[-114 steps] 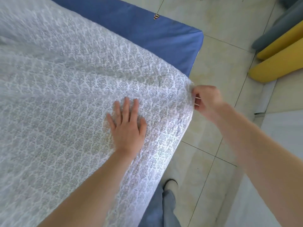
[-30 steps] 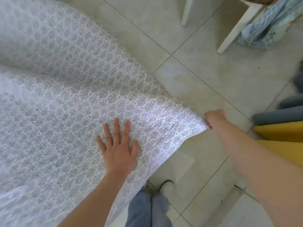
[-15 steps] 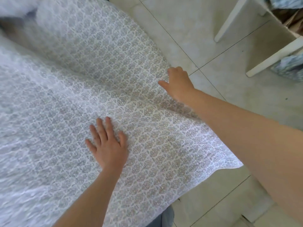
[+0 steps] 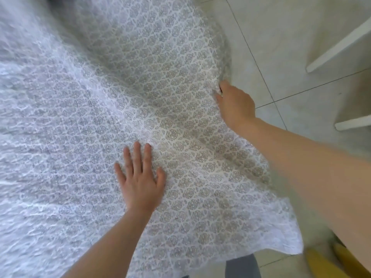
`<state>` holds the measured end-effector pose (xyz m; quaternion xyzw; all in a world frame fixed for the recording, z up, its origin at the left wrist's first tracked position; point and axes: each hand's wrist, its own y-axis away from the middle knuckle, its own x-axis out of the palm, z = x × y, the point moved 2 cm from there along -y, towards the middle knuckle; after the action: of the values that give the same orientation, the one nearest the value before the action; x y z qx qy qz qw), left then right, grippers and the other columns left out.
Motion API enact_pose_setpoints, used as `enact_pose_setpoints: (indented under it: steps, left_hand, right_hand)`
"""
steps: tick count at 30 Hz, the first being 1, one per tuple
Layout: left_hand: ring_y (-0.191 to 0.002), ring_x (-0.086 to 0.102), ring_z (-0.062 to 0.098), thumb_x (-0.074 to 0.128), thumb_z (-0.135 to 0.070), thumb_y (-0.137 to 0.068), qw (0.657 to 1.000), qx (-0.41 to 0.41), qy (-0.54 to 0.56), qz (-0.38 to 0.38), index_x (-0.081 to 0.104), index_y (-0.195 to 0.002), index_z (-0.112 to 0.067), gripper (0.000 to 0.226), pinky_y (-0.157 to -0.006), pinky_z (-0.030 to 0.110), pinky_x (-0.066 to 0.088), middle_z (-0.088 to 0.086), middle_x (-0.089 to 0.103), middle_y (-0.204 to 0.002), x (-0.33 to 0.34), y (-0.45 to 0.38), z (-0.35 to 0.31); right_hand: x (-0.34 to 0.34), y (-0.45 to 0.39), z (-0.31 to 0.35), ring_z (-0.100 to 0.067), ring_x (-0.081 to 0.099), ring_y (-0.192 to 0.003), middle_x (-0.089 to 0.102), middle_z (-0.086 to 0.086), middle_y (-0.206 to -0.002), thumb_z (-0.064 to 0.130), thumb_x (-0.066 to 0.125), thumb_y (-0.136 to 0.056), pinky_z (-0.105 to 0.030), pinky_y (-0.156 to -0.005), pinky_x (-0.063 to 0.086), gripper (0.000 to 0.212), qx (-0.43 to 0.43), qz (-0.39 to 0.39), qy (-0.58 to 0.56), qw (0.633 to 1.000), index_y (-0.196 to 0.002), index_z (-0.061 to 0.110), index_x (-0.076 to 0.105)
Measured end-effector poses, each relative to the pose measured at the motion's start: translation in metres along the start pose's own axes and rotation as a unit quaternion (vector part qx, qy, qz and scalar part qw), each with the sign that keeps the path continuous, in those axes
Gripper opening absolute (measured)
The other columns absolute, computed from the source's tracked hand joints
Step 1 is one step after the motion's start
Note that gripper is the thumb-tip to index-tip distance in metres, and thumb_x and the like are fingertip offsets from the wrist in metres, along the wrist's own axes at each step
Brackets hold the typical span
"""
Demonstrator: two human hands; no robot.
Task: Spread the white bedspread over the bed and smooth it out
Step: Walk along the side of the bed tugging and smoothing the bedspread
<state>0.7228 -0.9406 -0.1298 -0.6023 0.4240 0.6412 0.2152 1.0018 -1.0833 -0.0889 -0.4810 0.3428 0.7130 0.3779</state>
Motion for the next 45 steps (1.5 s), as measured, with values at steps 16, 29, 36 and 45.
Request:
enact_pose_setpoints:
  steps: [16, 29, 36, 45]
  left_hand:
    - [-0.154, -0.01, 0.02, 0.018, -0.04, -0.099, 0.997, -0.059, 0.033, -0.032, 0.002, -0.159, -0.031, 0.063, -0.123, 0.056, 0.002, -0.005, -0.003, -0.168, -0.005, 0.008, -0.026]
    - [-0.153, -0.002, 0.037, 0.023, -0.062, -0.098, 0.996, 0.079, 0.017, 0.023, 0.011, -0.16, -0.023, 0.074, -0.12, 0.061, 0.009, 0.01, 0.0, -0.167, 0.023, 0.121, -0.077]
    - [-0.152, -0.003, 0.04, 0.05, -0.076, -0.081, 0.979, 0.189, -0.039, 0.072, 0.005, -0.16, -0.03, 0.101, -0.117, 0.068, 0.013, 0.008, -0.003, -0.168, 0.041, 0.181, -0.107]
    - [-0.15, 0.015, 0.041, 0.054, 0.007, -0.081, 0.989, 0.135, -0.047, -0.045, 0.018, -0.158, -0.019, 0.089, -0.114, 0.068, 0.023, 0.012, 0.015, -0.165, 0.039, 0.194, -0.131]
  right_hand:
    - [-0.008, -0.032, -0.11, -0.041, 0.048, -0.125, 0.04, -0.023, -0.143, 0.024, 0.056, -0.094, -0.041, -0.091, 0.046, 0.065, 0.263, 0.123, -0.097, 0.952, -0.145, 0.002, 0.022]
    - [0.012, 0.133, -0.081, -0.005, 0.039, -0.105, 0.046, -0.002, -0.123, 0.041, 0.038, -0.103, -0.022, -0.091, 0.037, 0.052, 0.057, 0.102, -0.232, 0.966, -0.14, 0.005, 0.036]
    - [0.015, 0.205, -0.14, -0.024, 0.067, -0.091, 0.072, -0.008, -0.1, 0.066, 0.029, -0.095, -0.044, -0.094, 0.052, 0.069, 0.254, 0.359, -0.254, 0.862, -0.106, 0.009, 0.068]
    - [0.013, 0.247, -0.144, -0.03, 0.068, -0.087, 0.071, -0.019, -0.1, 0.031, 0.051, -0.098, -0.042, -0.087, 0.054, 0.029, 0.387, 0.416, -0.334, 0.752, -0.092, 0.006, 0.064]
